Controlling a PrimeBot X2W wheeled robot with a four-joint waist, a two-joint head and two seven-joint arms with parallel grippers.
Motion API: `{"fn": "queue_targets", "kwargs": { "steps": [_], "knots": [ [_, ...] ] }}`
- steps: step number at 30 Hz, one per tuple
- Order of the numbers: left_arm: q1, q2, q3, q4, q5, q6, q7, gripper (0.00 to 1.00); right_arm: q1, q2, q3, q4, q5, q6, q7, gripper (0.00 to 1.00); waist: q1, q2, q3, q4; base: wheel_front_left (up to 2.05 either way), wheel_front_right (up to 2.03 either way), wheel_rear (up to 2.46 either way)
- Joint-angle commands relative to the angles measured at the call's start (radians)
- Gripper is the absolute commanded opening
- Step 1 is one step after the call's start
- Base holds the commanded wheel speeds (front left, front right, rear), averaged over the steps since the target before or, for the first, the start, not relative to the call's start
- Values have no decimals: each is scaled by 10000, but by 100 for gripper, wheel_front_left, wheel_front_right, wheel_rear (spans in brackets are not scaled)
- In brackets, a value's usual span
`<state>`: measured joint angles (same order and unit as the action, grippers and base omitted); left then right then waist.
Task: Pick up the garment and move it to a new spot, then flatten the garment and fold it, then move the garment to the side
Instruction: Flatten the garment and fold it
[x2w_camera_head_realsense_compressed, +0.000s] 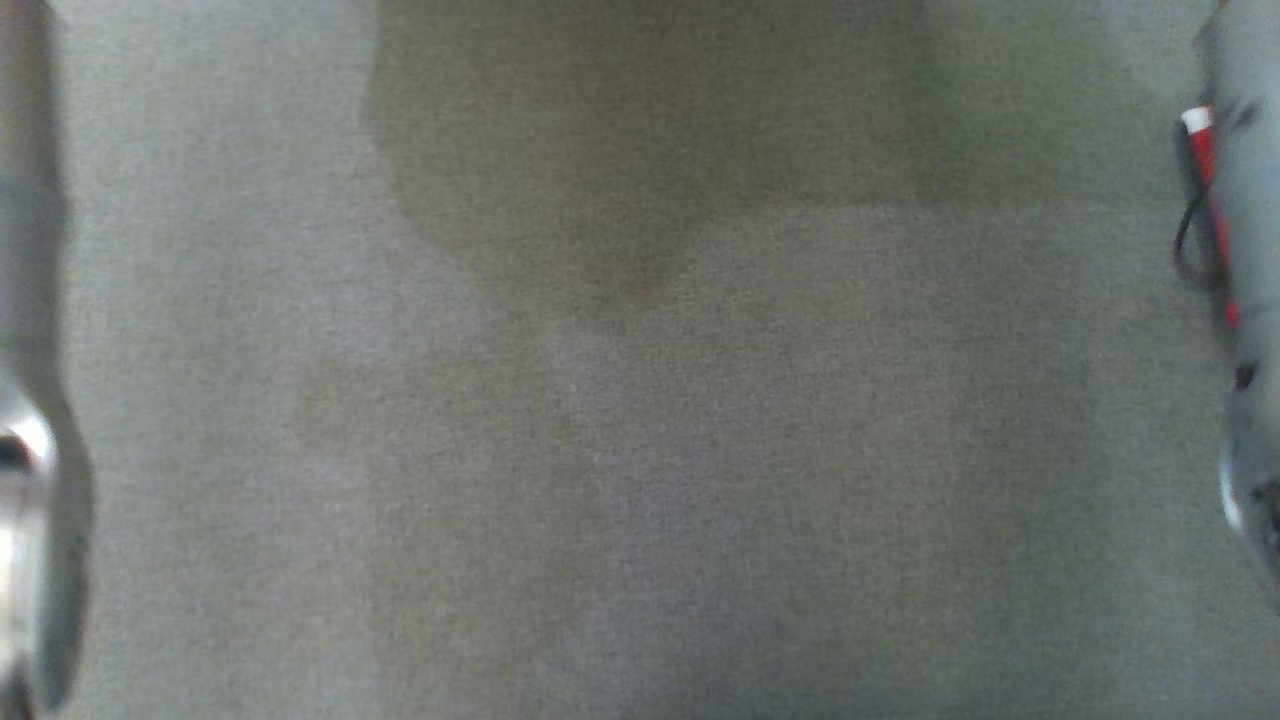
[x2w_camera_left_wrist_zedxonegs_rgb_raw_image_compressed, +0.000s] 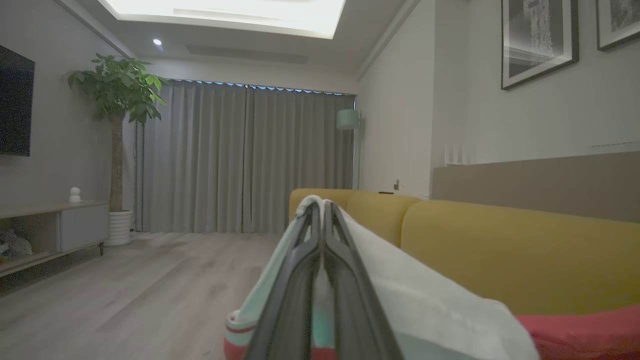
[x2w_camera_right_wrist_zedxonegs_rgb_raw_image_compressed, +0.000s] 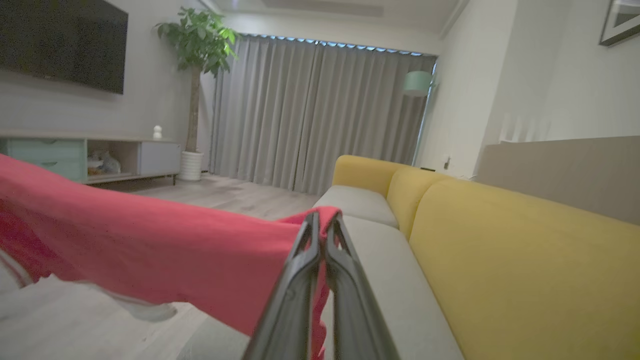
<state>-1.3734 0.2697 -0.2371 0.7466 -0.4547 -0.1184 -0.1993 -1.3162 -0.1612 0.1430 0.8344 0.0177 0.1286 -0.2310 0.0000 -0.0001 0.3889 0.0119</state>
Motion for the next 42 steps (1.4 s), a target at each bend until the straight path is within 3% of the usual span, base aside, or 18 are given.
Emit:
{"fn": "queue_targets", "kwargs": {
  "steps": [1, 5, 14, 20, 28, 42],
  "knots": [
    [245, 373, -102, -156, -108, -80, -69, 0, 216, 119, 224, 30, 23, 21, -132, 0, 0, 1, -108, 62, 0, 0, 0],
    [1794, 389, -1156, -252, -845, -116, 234, 0, 1172, -11, 924, 1180, 464, 21, 17, 0, 0, 1, -371, 199, 0, 0, 0],
    [5246, 1670, -3203, -1396, -2160, -121, 629, 0, 3264, -725, 3680, 2130, 2166, 21, 888, 0, 0, 1, -1202, 399, 0, 0, 0],
    [6787, 2445, -3909, -2294, -2562, -121, 935, 0, 4039, -1729, 5293, 1437, 3624, 21, 1563, 0, 0, 1, -1823, 364, 0, 0, 0],
    [8280, 3364, -4062, -3935, -3408, -109, 1721, 0, 4938, -3113, 6908, 111, 5357, 21, 2592, 0, 0, 1, -2625, 183, 0, 0, 0],
    [11023, 4799, -4078, -7180, -4214, 978, 2641, 0, 6801, -4657, 7743, -2269, 7567, 21, 3630, 0, 0, 1, -3915, -155, 0, 0, 0]
  ]
}}
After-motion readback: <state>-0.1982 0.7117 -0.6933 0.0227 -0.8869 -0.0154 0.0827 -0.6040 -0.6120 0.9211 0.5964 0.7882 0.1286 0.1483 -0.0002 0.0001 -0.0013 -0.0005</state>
